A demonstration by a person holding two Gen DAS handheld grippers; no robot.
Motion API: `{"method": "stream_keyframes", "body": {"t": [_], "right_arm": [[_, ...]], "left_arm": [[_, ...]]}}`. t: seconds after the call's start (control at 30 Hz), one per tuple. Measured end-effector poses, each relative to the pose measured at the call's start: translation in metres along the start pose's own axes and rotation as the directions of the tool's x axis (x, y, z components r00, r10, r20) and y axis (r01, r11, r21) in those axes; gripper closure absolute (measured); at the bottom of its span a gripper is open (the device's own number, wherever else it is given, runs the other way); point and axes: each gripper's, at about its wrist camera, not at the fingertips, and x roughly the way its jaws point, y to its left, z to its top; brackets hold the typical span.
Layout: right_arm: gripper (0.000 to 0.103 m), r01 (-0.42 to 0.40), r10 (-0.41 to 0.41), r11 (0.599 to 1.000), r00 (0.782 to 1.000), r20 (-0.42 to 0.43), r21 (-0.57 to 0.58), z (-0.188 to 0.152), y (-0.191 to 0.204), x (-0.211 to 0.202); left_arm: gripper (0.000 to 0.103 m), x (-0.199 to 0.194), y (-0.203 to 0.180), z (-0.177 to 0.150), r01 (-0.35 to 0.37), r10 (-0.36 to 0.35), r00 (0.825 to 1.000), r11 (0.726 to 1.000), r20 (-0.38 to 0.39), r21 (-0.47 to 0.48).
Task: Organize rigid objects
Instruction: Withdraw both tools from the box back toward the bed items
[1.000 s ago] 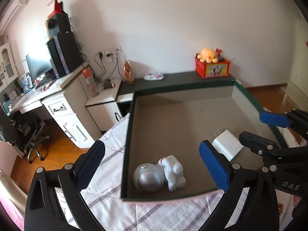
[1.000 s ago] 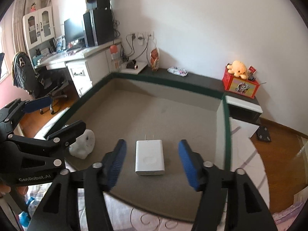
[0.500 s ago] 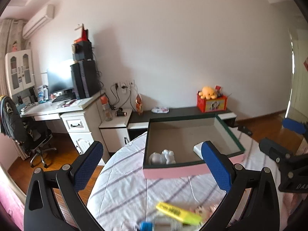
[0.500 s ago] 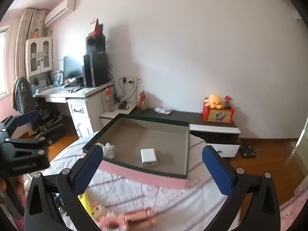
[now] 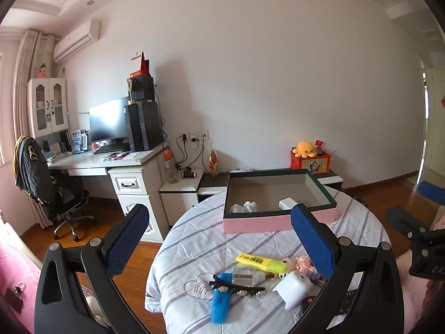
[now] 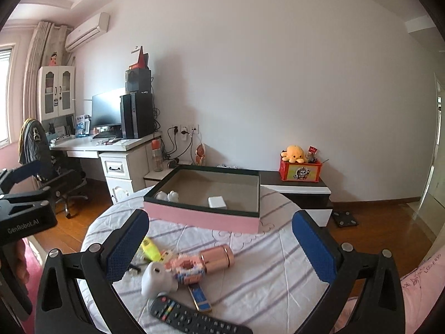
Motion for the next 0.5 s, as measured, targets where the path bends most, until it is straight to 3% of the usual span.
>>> {"method": "stream_keyframes", "body": {"t": [0.5], "right_arm": [[0.000, 0.017, -0.016, 1.000, 0.999, -0.045, 0.020, -0.021, -0.002, -0.012]], "left_arm": [[0.000, -0.007, 0.013, -0.021, -0.024, 0.025, 0.998, 0.999, -0.058, 0.029]]}}
